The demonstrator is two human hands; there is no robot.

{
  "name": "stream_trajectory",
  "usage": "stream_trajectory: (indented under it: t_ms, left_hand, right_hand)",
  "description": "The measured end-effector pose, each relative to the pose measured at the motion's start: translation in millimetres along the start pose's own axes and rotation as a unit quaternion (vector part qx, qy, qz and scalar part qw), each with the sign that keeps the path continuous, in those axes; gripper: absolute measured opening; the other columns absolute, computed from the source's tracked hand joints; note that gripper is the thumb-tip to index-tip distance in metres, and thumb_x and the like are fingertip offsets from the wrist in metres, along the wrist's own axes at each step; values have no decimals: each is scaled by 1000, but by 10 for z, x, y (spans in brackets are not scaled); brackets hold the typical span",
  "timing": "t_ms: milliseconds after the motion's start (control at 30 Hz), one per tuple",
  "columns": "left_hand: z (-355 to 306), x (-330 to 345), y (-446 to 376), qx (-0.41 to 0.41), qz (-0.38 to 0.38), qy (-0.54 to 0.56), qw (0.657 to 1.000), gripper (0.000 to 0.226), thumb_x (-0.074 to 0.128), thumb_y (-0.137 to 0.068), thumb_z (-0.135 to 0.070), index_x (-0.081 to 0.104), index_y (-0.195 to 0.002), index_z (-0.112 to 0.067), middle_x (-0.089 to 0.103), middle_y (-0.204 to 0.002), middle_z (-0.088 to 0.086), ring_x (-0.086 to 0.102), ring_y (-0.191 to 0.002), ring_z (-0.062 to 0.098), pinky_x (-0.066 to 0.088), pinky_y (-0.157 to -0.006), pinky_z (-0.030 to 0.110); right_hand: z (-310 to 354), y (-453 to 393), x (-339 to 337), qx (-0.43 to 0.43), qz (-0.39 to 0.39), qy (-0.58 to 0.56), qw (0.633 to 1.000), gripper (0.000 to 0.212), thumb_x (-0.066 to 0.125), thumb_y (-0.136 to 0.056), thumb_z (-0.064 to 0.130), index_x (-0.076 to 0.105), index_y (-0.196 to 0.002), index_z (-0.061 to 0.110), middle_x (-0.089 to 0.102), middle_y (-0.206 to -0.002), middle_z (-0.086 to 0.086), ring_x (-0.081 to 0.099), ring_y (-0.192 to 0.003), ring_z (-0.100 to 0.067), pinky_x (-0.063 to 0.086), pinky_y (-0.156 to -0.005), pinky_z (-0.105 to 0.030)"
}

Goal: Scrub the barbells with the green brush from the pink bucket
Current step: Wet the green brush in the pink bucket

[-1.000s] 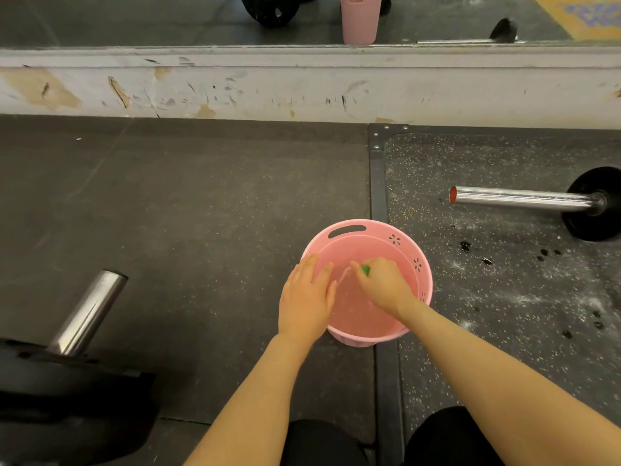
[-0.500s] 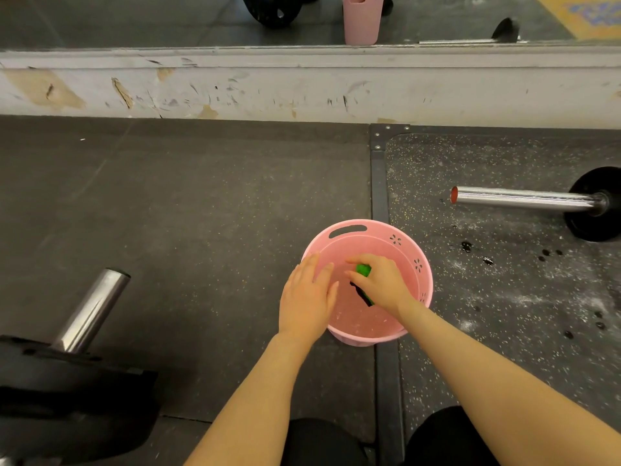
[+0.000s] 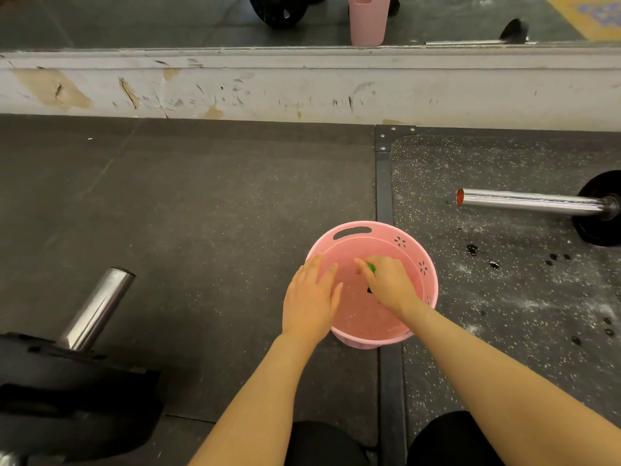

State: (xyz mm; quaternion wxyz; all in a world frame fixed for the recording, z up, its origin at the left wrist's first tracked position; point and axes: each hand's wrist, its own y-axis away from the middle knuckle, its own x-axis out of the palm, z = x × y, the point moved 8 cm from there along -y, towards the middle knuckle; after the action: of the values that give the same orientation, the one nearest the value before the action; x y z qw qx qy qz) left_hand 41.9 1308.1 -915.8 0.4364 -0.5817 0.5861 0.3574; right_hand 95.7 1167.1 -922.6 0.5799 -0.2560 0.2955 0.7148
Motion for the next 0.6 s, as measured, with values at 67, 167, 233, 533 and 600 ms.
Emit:
stream_trajectory:
  t_ms: [67, 167, 233, 533, 600]
  left_hand:
    - [-9, -2, -3, 0, 5, -1, 1000, 42, 47, -99, -33, 50, -137, -16, 40, -149, 11, 38, -136, 29, 33, -110, 44]
    - [-24, -13, -12, 6, 13, -14, 1000, 42, 48, -98, -34, 50, -137, -17, 41, -147, 10, 40, -135, 28, 34, -109, 43]
    - [-46, -54, -56, 16, 6, -25, 1000, 40, 53, -96, -32, 54, -132, -15, 47, -142, 12, 45, -130, 31, 39, -105, 45]
    - [-572, -1075, -457, 7, 63, -51, 997, 43, 41, -101, -31, 43, -142, -20, 26, -156, 9, 20, -145, 26, 12, -118, 39]
    - [-770, -1479, -532, 4, 76, -62, 995, 44, 40, -101, -33, 41, -143, -21, 25, -156, 8, 20, -144, 24, 12, -117, 38]
  right_hand:
    - [18, -3, -7, -10, -5, -7, 1000, 32, 50, -99, 34, 64, -74, 20, 60, -58, 5, 58, -57, -12, 49, -65, -34]
    - [22, 3, 13, -12, 4, -12, 1000, 20, 61, -94, 30, 68, -109, 19, 66, -81, 9, 62, -75, -8, 49, -76, -28]
    - [-6, 5, -5, 4, 9, -25, 1000, 37, 66, -90, 25, 60, -125, 15, 67, -99, 3, 61, -93, -12, 46, -84, -27]
    - [475, 253, -843, 80, 35, -60, 994, 46, 63, -83, 2, 55, -128, 10, 63, -103, -7, 55, -88, -18, 38, -63, -7]
    - [740, 371, -1218, 91, 42, -62, 993, 47, 61, -82, 3, 56, -127, 12, 61, -98, -4, 55, -86, -18, 41, -62, -7]
